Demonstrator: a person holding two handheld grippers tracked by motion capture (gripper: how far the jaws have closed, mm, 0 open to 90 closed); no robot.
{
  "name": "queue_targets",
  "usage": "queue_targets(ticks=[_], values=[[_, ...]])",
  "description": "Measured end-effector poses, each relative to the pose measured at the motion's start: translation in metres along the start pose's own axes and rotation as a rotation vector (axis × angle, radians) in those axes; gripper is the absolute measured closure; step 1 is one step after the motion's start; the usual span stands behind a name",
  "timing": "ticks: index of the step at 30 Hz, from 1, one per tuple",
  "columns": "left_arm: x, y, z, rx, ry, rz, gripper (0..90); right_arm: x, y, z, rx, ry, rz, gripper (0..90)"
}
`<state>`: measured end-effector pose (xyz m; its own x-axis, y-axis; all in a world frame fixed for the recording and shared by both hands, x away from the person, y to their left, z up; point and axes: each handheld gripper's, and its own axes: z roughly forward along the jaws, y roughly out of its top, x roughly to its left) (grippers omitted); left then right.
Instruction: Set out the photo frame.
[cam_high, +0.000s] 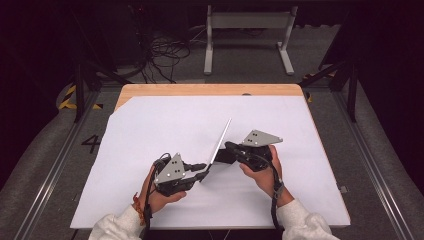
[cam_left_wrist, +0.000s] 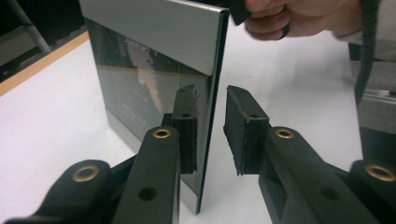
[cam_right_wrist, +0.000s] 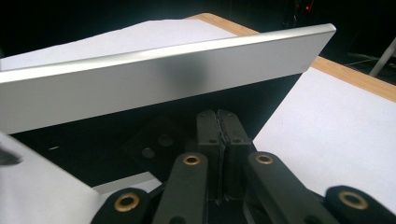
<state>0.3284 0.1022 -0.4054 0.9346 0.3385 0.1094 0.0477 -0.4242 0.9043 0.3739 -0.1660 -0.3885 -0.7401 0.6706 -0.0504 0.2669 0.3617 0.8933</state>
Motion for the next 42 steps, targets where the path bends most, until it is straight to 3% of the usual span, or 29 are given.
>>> queue_targets(ticks=[12,26,32,42], values=[[-0.001,0.000,0.005,-0.008,-0.014,-0.017,76.5,-0.004,0.004,0.016,0.021,0.029,0.006,89.8],[-0.005,0.002,0.016,0.006,0.009,-0.007,75.1,-0.001,0.007,0.021,0.026,0.002,-0.008,88.7],[-0.006,-0.001,0.013,0.032,-0.009,0.004,75.6,-0.001,0.004,0.011,0.018,-0.029,-0.015,82.5],[-0.006,-0.015,0.008,0.098,-0.013,-0.002,78.0,0.012,-0.013,-0.023,0.031,0.008,-0.042,79.7]])
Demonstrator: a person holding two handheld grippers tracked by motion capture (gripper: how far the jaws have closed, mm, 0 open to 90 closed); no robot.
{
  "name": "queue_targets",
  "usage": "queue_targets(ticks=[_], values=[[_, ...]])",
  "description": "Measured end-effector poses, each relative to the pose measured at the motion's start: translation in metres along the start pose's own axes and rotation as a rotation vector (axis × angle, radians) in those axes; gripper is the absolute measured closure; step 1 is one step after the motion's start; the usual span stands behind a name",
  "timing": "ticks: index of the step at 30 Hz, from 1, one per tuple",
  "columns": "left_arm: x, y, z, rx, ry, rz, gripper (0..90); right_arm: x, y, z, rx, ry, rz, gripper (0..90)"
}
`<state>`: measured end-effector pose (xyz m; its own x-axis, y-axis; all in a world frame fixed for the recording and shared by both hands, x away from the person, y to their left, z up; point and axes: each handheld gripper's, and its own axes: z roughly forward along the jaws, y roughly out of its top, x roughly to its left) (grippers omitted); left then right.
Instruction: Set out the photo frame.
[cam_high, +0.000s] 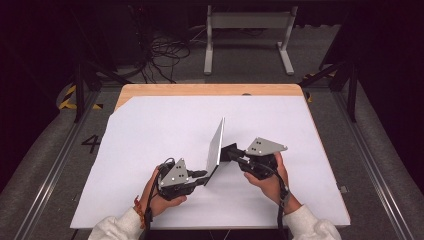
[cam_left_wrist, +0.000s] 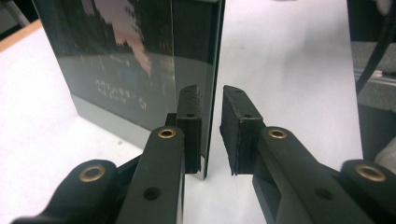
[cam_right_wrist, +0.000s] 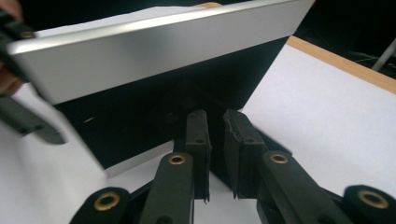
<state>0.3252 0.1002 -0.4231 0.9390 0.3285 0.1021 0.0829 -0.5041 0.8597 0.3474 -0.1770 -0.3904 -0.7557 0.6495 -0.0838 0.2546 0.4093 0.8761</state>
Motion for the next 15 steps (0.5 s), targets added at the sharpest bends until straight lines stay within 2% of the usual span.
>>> queue_targets(ticks=[4,11,15], values=[[0.001,0.001,0.006,0.025,0.011,0.028,77.6,0.011,-0.005,-0.013,0.003,0.025,-0.019,77.3],[0.003,0.001,0.013,0.044,0.000,0.035,76.8,0.022,-0.004,-0.019,-0.010,0.047,-0.028,73.2],[0.005,-0.001,0.016,0.049,-0.001,0.024,75.9,0.031,-0.002,-0.017,-0.011,0.066,-0.042,70.8]])
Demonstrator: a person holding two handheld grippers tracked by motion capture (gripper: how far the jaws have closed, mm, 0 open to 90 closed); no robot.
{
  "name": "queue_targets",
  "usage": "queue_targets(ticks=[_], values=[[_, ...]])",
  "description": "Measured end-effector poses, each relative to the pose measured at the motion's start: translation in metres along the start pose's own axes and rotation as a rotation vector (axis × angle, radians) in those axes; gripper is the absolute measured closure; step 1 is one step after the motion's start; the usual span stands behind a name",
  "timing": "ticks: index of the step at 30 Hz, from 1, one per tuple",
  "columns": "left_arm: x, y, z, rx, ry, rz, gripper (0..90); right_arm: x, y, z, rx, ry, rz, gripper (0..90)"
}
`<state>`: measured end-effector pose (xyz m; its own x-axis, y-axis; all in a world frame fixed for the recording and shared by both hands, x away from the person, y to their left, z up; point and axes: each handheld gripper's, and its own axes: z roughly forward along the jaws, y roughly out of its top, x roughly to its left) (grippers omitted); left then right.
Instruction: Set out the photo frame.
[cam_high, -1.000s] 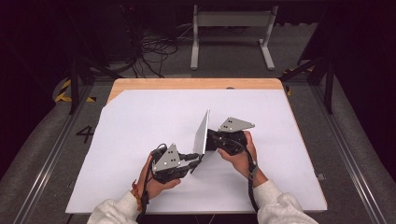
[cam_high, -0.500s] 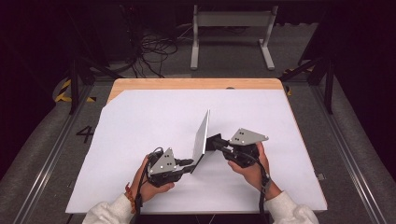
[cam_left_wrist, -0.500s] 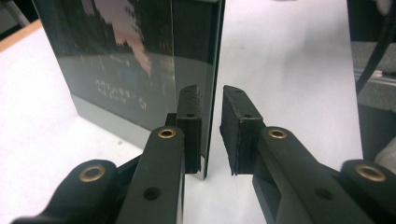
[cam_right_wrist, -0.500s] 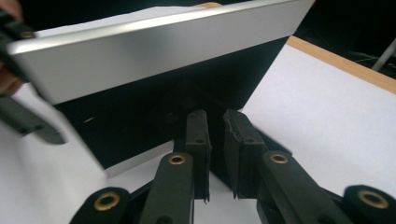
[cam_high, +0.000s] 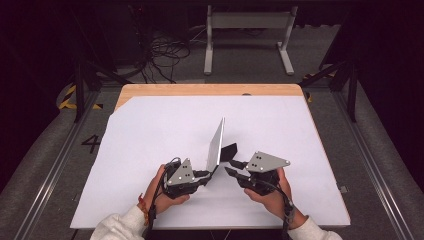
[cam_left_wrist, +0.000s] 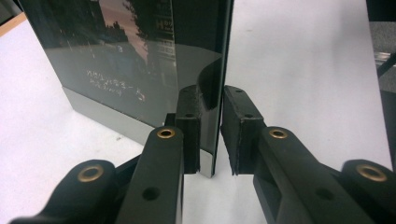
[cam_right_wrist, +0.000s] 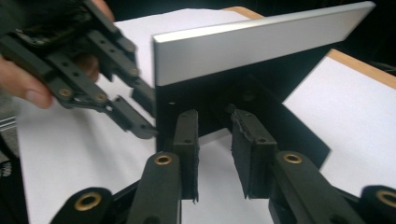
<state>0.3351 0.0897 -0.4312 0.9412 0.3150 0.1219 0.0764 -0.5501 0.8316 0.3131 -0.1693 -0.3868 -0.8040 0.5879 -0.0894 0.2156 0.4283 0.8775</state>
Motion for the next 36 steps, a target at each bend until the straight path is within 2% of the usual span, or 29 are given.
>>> queue_targets(ticks=[4,8,10,11,15,21,27,36], values=[[0.000,-0.001,0.002,-0.010,-0.007,-0.012,75.2,0.006,0.001,0.003,-0.001,0.021,-0.017,67.8],[-0.001,-0.002,0.004,-0.014,-0.010,-0.015,74.6,0.008,0.001,0.003,-0.004,0.037,-0.008,65.1],[-0.002,-0.002,0.007,-0.009,-0.016,-0.013,74.3,0.008,0.001,0.003,-0.007,0.040,-0.003,63.9],[-0.004,-0.003,0.010,0.008,-0.027,0.002,74.4,0.009,0.002,0.003,-0.008,0.040,-0.004,62.4],[-0.005,-0.003,0.014,0.014,-0.034,0.004,74.6,0.009,0.003,0.003,-0.011,0.047,0.000,61.2],[-0.006,-0.005,0.022,0.020,-0.048,-0.005,74.8,0.009,0.003,0.009,-0.002,0.019,0.012,59.9],[-0.008,-0.005,0.030,0.025,-0.049,-0.018,74.8,0.004,-0.002,0.013,0.007,-0.005,0.044,59.2],[-0.008,-0.005,0.034,0.042,-0.052,-0.009,74.4,0.003,-0.008,0.020,0.023,-0.011,0.053,58.1]])
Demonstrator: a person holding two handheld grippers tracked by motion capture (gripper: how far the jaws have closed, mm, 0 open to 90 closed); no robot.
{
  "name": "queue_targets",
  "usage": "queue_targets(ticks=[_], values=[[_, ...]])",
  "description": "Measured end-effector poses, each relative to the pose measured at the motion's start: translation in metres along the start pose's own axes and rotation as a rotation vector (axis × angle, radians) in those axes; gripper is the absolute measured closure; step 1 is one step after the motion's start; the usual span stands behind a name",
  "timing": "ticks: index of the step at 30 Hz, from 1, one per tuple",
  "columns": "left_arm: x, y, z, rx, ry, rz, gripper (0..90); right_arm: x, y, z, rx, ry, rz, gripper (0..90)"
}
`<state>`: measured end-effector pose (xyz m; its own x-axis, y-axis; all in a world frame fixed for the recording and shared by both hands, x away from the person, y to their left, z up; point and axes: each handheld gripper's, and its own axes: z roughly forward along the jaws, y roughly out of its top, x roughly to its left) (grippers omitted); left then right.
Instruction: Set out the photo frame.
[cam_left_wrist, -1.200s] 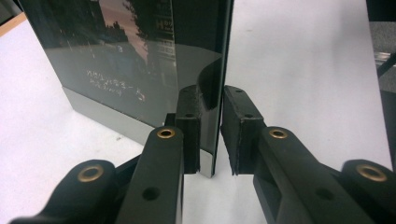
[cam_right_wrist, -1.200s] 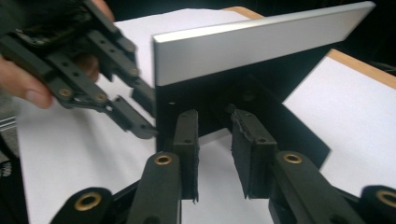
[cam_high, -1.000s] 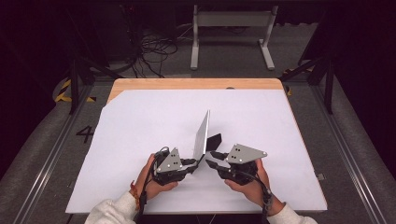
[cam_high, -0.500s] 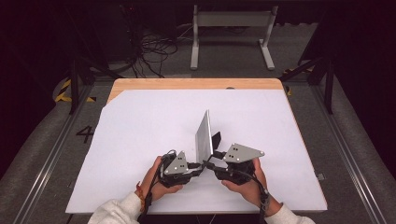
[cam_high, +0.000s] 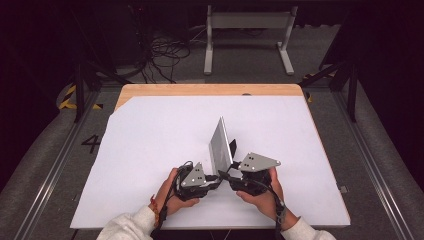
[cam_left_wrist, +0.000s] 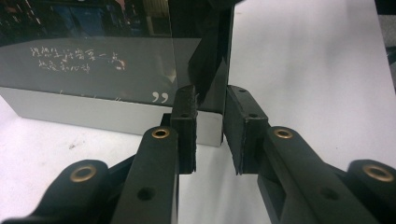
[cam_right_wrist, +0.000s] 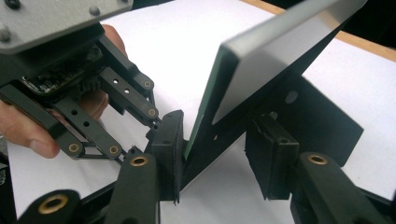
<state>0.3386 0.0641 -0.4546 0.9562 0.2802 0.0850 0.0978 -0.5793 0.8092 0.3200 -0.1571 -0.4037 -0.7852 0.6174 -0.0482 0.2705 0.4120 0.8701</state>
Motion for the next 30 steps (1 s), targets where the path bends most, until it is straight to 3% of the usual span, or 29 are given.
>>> queue_targets(ticks=[6,9,11,16,19,22,25,30], values=[[-0.001,0.000,0.000,0.019,-0.008,0.018,73.6,0.000,-0.002,0.005,0.007,-0.006,0.011,56.9],[-0.001,-0.003,-0.003,0.046,0.009,0.042,72.4,0.002,-0.003,0.008,0.008,-0.016,0.020,56.5],[0.002,-0.004,-0.005,0.039,0.025,0.028,71.9,0.002,-0.003,0.008,0.007,-0.018,0.018,56.5],[0.024,-0.016,-0.015,0.033,0.080,-0.073,70.8,0.005,-0.003,0.009,0.002,-0.040,0.023,56.5],[0.032,-0.021,-0.021,0.026,0.099,-0.106,70.2,0.006,-0.004,0.010,-0.004,-0.050,0.035,57.0],[0.034,-0.021,-0.025,0.025,0.106,-0.095,67.9,0.006,-0.005,0.010,-0.007,-0.048,0.048,58.2],[0.035,-0.019,-0.033,0.016,0.123,-0.082,66.5,0.002,-0.009,0.010,-0.011,-0.013,0.060,60.4],[0.038,-0.019,-0.040,-0.013,0.140,-0.088,66.2,-0.001,-0.010,0.008,-0.006,0.005,0.064,62.0]])
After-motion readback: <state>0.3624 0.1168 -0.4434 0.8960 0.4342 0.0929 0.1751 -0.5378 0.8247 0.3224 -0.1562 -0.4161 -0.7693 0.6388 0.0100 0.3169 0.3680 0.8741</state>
